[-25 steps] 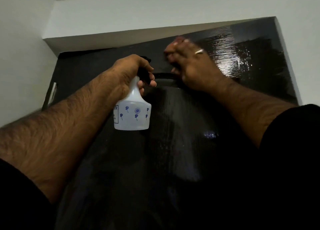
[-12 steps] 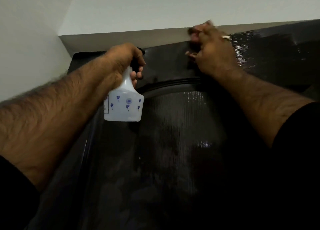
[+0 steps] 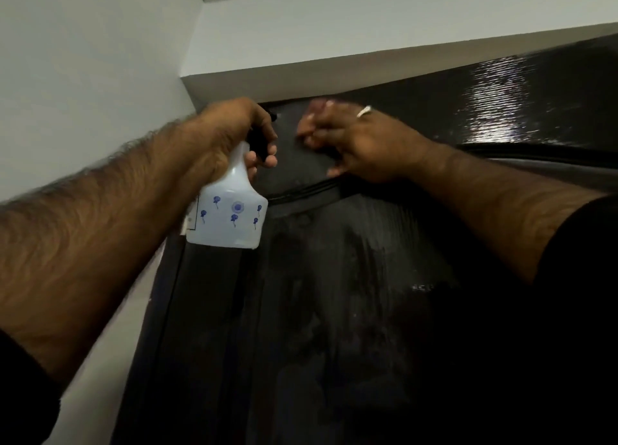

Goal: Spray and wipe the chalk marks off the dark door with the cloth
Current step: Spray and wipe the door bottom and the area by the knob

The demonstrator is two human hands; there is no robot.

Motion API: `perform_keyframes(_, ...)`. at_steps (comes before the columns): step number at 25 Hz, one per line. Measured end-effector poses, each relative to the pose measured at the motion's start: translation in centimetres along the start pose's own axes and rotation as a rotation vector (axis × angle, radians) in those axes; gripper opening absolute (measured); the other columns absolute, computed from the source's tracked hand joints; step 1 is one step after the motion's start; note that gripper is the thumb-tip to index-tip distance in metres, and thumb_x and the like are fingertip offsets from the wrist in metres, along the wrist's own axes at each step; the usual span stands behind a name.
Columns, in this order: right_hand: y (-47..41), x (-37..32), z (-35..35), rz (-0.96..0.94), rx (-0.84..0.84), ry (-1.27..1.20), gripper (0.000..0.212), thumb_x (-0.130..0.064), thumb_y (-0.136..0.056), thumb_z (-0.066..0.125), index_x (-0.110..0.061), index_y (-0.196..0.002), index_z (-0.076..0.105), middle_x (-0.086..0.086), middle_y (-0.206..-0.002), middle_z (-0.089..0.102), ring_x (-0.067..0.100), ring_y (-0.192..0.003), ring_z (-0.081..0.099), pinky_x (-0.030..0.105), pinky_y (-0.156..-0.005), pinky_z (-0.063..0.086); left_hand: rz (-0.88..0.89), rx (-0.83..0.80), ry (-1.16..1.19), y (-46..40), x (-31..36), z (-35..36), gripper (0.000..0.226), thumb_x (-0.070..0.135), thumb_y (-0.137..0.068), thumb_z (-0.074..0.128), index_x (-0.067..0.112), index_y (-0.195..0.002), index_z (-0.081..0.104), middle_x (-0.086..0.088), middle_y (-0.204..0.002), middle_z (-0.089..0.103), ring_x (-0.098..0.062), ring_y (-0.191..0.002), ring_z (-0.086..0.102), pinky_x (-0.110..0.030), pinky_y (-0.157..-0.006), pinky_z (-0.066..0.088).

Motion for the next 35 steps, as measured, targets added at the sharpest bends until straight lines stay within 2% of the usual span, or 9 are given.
perform_keyframes(2,-0.6,-0.7,-0.3,-0.096,-0.034,-0.024,0.061,-0.039,-0.1,0.066,-0.03,-0.158,0.048,-0.004,-0.172,0.03,0.025,-0.16,0.023,0.048,-0.128,0.025,-0.04,0.01,-0.024,0.1,-1.2,-1.1,0.004,0.014,-0.083,0.061,0.011,-0.081,0.062,-0.005,-0.068,0.062,-0.011,-0.041,0.052,-0.022,-0.044,0.045)
perform_keyframes(5,-1.6,3.8,-1.2,0.497,0.148,0.025,0.079,-0.052,-0.099,0.065,-0.015,-0.164,0.037,0.014,-0.173,0.024,0.042,-0.161,0.017,0.054,-0.131,0.02,-0.06,0.053,0.012,0.0,-2.7,-3.0,0.008,0.015,-0.089,0.061,0.009,-0.091,0.067,-0.006,-0.074,0.07,-0.012,-0.046,0.063,-0.02,-0.045,0.048)
perform_keyframes(10,-4.4,-8.6,4.4,-0.328,-0.146,0.028,0.073,-0.053,-0.098,0.06,-0.026,-0.162,0.041,0.001,-0.174,0.026,0.03,-0.163,0.014,0.055,-0.131,0.021,-0.051,0.116,0.006,0.2,-3.4,-6.1,0.016,0.01,-0.09,0.06,0.006,-0.103,0.069,-0.011,-0.087,0.077,-0.016,-0.061,0.074,-0.023,-0.048,0.052)
perform_keyframes(15,-5.1,-2.7,1.6,0.293,0.086,0.056,0.084,-0.059,-0.098,0.06,-0.012,-0.163,0.037,0.018,-0.174,0.021,0.046,-0.161,0.015,0.06,-0.131,0.017,-0.077,0.139,-0.022,1.1,-4.1,-8.4,0.023,0.013,-0.091,0.059,0.004,-0.111,0.067,-0.012,-0.092,0.075,-0.013,-0.047,0.067,-0.019,-0.045,0.049)
perform_keyframes(20,-3.8,-14.5,5.6,-0.508,-0.158,-0.082,0.065,-0.044,-0.1,0.064,-0.032,-0.161,0.044,-0.003,-0.175,0.025,0.027,-0.163,0.014,0.052,-0.132,0.018,-0.115,0.138,-0.068,1.8,-4.3,-10.2,0.023,0.015,-0.089,0.06,0.002,-0.106,0.069,-0.014,-0.083,0.076,-0.01,-0.04,0.052,-0.022,-0.048,0.047)
perform_keyframes(24,-8.3,-6.6,3.3,0.19,0.05,-0.008,0.089,-0.064,-0.096,0.061,-0.018,-0.166,0.032,0.014,-0.176,0.015,0.043,-0.162,0.012,0.06,-0.131,0.017,-0.135,0.145,-0.106,2.1,-4.5,-11.2,0.021,0.016,-0.089,0.061,0.002,-0.102,0.07,-0.015,-0.082,0.076,-0.011,-0.041,0.05,-0.024,-0.049,0.048)
perform_keyframes(28,-10.1,-14.6,6.8,-0.294,-0.157,-0.021,0.074,-0.063,-0.097,0.057,-0.031,-0.162,0.039,0.001,-0.176,0.02,0.034,-0.164,0.009,0.058,-0.13,0.021,-0.166,0.152,-0.148,2.5,-5.3,-12.0,0.02,0.014,-0.09,0.059,0.002,-0.102,0.07,-0.015,-0.086,0.075,-0.012,-0.042,0.051,-0.024,-0.051,0.049)
perform_keyframes(32,-13.1,-10.6,4.5,0.093,-0.001,-0.014,0.092,-0.063,-0.095,0.067,-0.024,-0.168,0.028,0.009,-0.178,0.01,0.04,-0.163,0.003,0.058,-0.132,0.012,-0.21,0.147,-0.18,2.6,-6.1,-12.8,0.02,0.014,-0.095,0.058,0.001,-0.105,0.07,-0.015,-0.085,0.076,-0.011,-0.04,0.054,-0.022,-0.049,0.051)
perform_keyframes(35,-15.2,-11.9,5.8,-0.118,-0.104,0.032,0.084,-0.058,-0.095,0.071,-0.028,-0.165,0.036,0.003,-0.177,0.016,0.035,-0.164,0.006,0.057,-0.132,0.011,-0.202,0.139,-0.198,2.6,-6.2,-13.0,0.019,0.013,-0.095,0.058,0.001,-0.103,0.07,-0.014,-0.082,0.076,-0.011,-0.04,0.054,-0.022,-0.05,0.051)
Point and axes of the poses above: each hand's wrist, its own y-axis away from the middle knuckle, its own z-axis out of the palm, x = y × z, the point moved 7 cm from there along -y, towards the middle knuckle
